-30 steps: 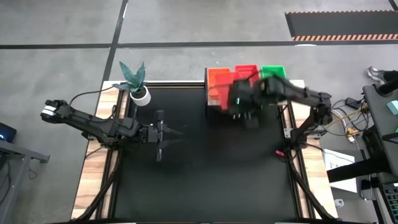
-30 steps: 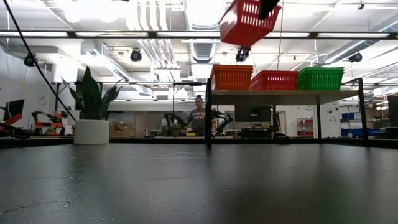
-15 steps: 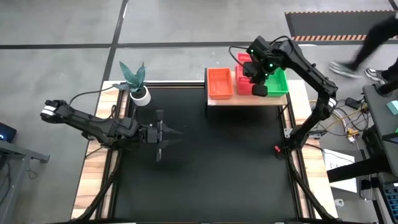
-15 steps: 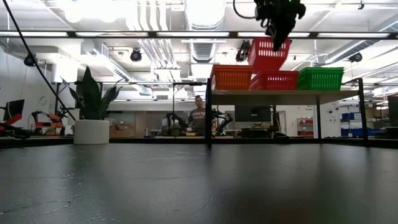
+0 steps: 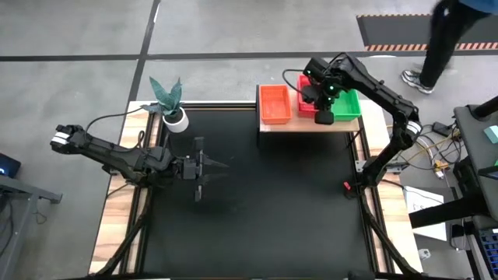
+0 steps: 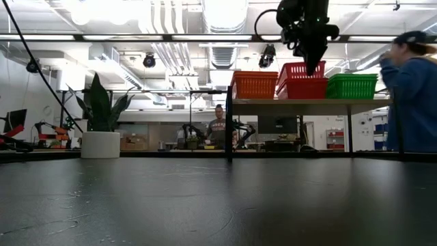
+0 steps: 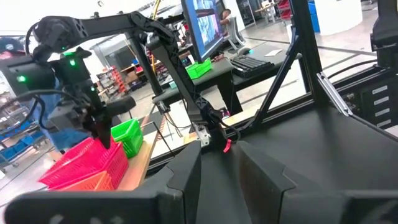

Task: Stack baskets on shelf by color
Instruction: Stack the red bin on the other red bins on the shelf

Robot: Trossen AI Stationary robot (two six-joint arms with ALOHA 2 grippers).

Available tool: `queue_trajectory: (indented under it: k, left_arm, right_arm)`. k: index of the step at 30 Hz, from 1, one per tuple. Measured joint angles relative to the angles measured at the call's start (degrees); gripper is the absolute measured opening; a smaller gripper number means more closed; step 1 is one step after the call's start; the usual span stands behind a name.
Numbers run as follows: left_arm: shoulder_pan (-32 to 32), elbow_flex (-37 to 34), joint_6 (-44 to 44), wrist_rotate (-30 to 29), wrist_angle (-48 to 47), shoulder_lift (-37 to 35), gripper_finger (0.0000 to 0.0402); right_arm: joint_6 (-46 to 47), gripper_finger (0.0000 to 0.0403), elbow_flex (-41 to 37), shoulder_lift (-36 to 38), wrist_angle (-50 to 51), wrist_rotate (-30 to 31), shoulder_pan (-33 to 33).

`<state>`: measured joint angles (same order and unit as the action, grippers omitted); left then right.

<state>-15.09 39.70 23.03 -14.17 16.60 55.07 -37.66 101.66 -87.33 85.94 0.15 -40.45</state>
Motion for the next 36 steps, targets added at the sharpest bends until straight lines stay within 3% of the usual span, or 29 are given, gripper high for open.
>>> queue_trajectory:
  k: [15,31,36]
  left_arm:
    - [0.00,0.00,-0.06,0.02,0.02,-0.02,0.0086]
    - [-0.02,0.02,-0.07,0.02,0.04,-0.02,0.0086]
    - [0.00,0.02,-0.07,0.02,0.02,-0.04,0.0086]
  right_arm:
    - [0.32,0.0008,-6.02,0.02,-3.42,-0.33,1.47]
    - [0.83,0.0009,-6.15,0.02,-3.51,-0.66,3.10]
    - [0.68,0.0028,-6.18,0.02,-3.59,-0.61,3.10]
